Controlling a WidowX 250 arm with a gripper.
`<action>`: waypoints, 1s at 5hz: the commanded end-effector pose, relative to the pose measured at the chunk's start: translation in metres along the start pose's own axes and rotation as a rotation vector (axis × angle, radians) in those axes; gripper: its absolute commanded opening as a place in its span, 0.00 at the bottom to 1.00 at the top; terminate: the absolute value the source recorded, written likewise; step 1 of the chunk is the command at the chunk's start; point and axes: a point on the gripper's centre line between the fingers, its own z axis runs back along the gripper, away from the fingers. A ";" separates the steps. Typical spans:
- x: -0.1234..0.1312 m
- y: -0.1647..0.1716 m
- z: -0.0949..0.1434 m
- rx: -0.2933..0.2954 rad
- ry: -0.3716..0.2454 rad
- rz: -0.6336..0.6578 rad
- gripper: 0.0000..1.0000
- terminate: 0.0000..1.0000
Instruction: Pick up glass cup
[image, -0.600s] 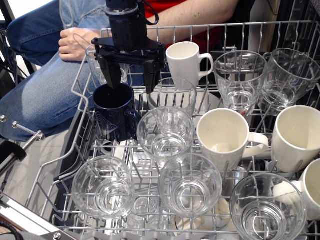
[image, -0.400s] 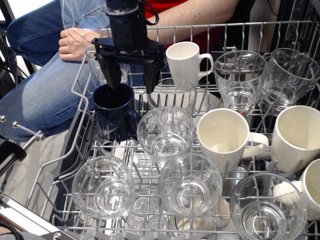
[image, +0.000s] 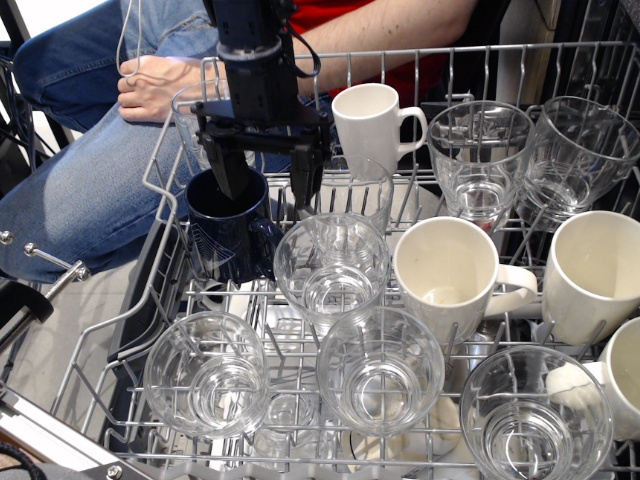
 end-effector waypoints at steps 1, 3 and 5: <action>0.010 0.005 -0.017 -0.018 -0.068 -0.044 1.00 0.00; 0.031 0.006 -0.054 -0.004 -0.128 -0.045 1.00 0.00; 0.038 0.008 -0.082 -0.013 -0.169 -0.024 1.00 0.00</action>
